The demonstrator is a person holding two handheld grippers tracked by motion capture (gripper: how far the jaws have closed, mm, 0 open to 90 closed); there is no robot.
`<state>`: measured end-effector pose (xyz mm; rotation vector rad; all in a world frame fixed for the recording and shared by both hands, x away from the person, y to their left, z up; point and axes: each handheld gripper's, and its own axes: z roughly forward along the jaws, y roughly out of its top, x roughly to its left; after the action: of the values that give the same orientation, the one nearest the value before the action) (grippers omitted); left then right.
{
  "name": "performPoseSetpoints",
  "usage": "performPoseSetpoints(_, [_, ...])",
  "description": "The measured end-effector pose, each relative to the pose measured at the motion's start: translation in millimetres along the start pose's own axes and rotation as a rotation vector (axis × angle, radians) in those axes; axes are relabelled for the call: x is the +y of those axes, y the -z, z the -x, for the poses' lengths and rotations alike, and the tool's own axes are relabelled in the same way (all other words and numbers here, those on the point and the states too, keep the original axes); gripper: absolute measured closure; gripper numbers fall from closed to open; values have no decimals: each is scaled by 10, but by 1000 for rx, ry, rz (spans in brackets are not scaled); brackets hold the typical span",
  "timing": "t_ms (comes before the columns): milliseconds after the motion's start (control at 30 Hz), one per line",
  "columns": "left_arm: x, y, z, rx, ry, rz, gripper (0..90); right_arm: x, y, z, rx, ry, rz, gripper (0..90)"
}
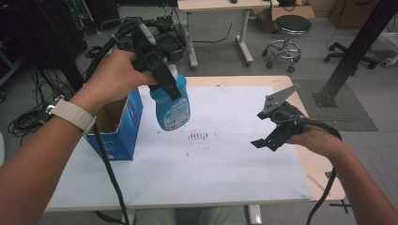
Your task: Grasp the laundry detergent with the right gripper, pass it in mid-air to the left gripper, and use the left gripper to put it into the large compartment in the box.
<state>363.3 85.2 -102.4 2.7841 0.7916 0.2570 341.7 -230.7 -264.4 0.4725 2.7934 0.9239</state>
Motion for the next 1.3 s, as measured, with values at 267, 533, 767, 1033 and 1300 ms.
performPoseSetpoints(267, [-42,195,-173,67,152,19,380,1,116,84,-32,1,-45,27])
performPoseSetpoints(533, [-158,284,-331,117,339,21,380,3,98,126,-24,19,-85,29])
performPoseSetpoints(767, [-319,390,-488,160,520,54,379,-36,80,93,-35,35,-103,30])
performPoseSetpoints(1033, [-551,469,-714,174,705,90,379,-61,122,135,-72,30,-98,29])
performPoseSetpoints(1300, [-781,492,-899,204,841,104,380,-15,99,158,-77,36,-96,30])
